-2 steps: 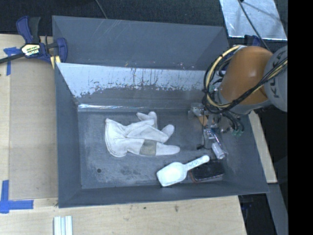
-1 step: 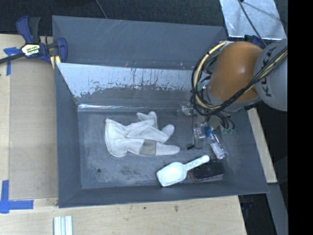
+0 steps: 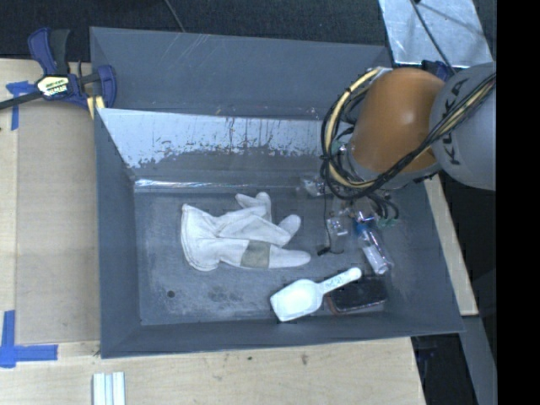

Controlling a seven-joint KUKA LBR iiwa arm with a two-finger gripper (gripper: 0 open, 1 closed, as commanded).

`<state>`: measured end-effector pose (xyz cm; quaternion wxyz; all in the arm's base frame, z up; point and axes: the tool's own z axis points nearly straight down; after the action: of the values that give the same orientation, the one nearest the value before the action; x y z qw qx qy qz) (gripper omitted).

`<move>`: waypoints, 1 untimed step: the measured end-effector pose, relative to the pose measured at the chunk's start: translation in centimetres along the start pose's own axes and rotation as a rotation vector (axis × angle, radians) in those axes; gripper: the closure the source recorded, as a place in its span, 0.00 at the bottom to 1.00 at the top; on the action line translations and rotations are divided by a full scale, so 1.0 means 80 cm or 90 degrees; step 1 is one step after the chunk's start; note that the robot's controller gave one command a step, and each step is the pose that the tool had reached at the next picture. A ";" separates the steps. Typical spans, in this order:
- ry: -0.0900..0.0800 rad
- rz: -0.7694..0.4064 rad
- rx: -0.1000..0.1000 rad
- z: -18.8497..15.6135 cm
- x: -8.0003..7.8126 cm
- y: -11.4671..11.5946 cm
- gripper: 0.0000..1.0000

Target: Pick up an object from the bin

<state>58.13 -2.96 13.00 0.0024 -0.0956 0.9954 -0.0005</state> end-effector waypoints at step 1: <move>0.002 -0.101 -0.001 0.078 -0.025 0.037 0.00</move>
Offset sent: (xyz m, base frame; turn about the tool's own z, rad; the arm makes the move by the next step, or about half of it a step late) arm 0.0142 0.0432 -0.0600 0.0120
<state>59.54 0.32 6.77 0.0007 -0.1745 0.9847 -0.0002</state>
